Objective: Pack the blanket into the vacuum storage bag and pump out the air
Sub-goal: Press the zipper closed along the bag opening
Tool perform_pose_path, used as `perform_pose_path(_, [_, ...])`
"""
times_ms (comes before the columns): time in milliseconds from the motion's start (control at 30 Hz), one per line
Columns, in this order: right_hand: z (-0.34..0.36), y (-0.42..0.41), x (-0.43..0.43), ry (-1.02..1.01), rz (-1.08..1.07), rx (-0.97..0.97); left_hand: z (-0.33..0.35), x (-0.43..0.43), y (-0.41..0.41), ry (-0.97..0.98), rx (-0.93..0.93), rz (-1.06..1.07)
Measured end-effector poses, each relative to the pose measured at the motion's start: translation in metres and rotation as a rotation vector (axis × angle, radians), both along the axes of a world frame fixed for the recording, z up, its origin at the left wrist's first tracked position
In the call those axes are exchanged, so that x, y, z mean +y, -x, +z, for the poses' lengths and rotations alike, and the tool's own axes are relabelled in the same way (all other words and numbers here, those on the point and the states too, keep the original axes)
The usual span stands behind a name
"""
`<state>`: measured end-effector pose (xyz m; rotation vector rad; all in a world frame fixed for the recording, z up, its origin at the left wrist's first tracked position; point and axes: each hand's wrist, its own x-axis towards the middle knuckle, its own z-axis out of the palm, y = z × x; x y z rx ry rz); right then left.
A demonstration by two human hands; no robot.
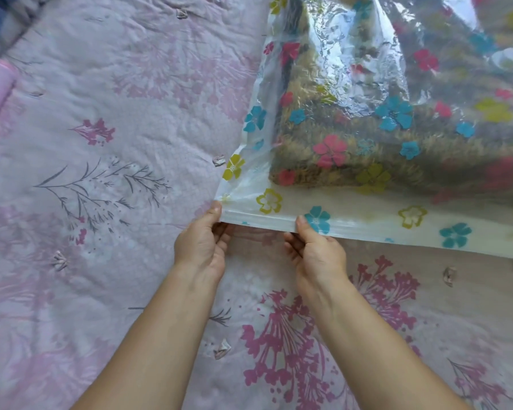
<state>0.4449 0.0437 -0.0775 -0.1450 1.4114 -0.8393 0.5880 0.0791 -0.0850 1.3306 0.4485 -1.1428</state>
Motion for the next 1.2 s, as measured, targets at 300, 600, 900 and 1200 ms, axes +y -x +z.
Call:
perform_pose_path(300, [0.0,0.006,0.002,0.036,0.038,-0.01,-0.003,0.009,-0.006,0.015,0.03,-0.129])
perform_pose_path(600, [-0.005,0.006,0.002,0.028,0.041,-0.061,-0.007,0.015,-0.01,0.081,0.024,-0.113])
perform_pose_path(900, [0.013,0.039,-0.031,-0.02,-0.237,-0.148,0.01,-0.03,-0.019,-0.195,-0.74,-0.544])
perform_pose_path(1200, [0.043,0.064,-0.034,-0.101,-0.103,0.092,0.046,-0.082,-0.007,-0.399,-1.153,-1.003])
